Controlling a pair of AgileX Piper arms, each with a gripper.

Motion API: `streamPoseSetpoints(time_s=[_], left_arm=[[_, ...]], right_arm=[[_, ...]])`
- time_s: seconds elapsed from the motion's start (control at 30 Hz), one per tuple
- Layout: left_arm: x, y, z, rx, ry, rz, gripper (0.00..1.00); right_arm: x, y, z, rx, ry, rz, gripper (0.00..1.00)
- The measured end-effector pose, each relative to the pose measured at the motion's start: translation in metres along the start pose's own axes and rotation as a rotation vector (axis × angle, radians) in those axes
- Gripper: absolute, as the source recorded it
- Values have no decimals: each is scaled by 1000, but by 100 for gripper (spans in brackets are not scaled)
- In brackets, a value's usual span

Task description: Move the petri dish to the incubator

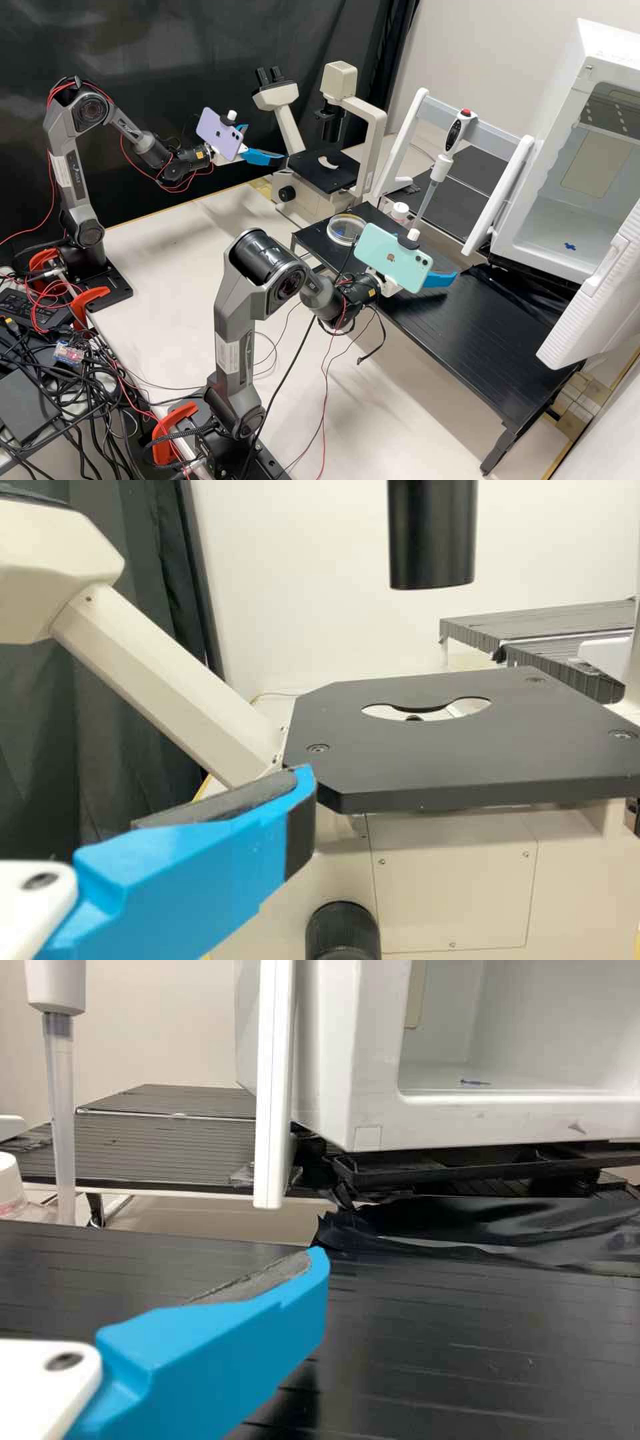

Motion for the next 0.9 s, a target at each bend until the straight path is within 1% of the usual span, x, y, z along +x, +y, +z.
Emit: streamPoseSetpoints(time_s=[0.3,0.47,0.57,0.63,0.7,0.77,0.87,0.9], left_arm=[[0,0,0,0,0,0,100],[0,0,0,0,0,0,100],[0,0,0,0,0,0,100],[0,0,0,0,0,0,100],[0,0,0,0,0,0,100],[0,0,0,0,0,0,100],[0,0,0,0,0,0,100],[0,0,0,0,0,0,100]], right_arm=[[-2,-1,1,0,-3,-3,100],[-18,5,-4,3,13,13,100],[-31,8,-9,28,43,33,100],[-41,10,-16,38,78,44,100],[-50,12,-24,40,117,59,100],[-59,12,-34,40,163,57,100],[-72,5,-51,41,239,34,100],[-76,1,-57,29,262,20,100]])
